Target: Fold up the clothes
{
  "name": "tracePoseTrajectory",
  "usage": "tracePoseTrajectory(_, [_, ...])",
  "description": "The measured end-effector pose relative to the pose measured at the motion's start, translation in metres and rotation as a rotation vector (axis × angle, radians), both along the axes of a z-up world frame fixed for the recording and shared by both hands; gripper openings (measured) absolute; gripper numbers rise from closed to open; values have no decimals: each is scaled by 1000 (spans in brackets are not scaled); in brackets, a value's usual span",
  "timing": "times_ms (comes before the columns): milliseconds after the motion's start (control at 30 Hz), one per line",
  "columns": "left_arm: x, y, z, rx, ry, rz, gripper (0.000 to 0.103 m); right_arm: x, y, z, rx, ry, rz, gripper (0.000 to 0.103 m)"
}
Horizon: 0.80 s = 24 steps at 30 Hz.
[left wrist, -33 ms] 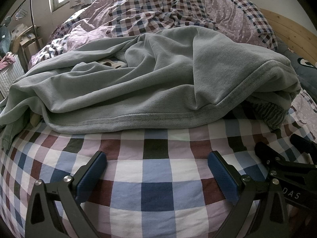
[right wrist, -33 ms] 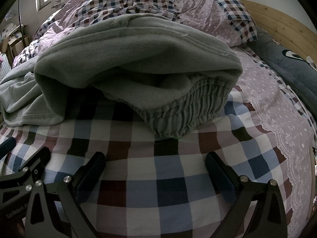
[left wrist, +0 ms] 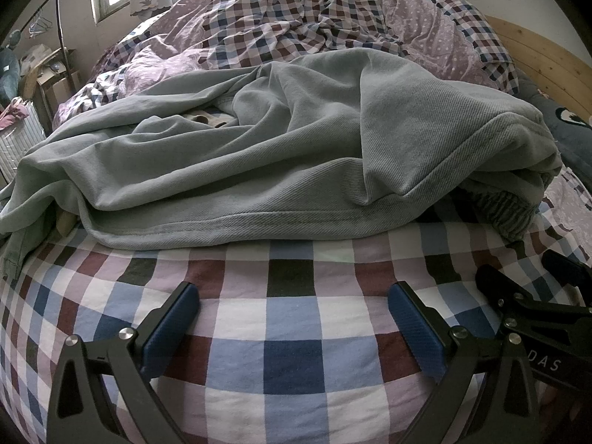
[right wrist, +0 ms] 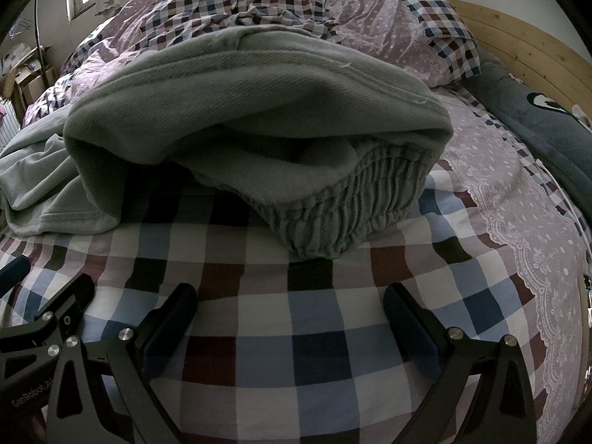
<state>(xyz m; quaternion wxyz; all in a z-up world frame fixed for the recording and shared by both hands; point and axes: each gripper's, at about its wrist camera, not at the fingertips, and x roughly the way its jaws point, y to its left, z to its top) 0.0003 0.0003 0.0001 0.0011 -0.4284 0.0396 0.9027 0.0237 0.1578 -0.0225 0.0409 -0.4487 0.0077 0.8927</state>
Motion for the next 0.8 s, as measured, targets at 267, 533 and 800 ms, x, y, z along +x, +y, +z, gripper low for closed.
tracePoseTrajectory(267, [2,1,1,-1,0,0,103,-2,-2,1,1,-2,-1,103])
tracePoseTrajectory(533, [0,1,-2,-1,-1,0,103,-4,-5,3,1,-5,-1,103])
tracePoseTrajectory(800, [3,3,1,1,-4,-2,103,-4,-3,1,-3,-14,-11,103])
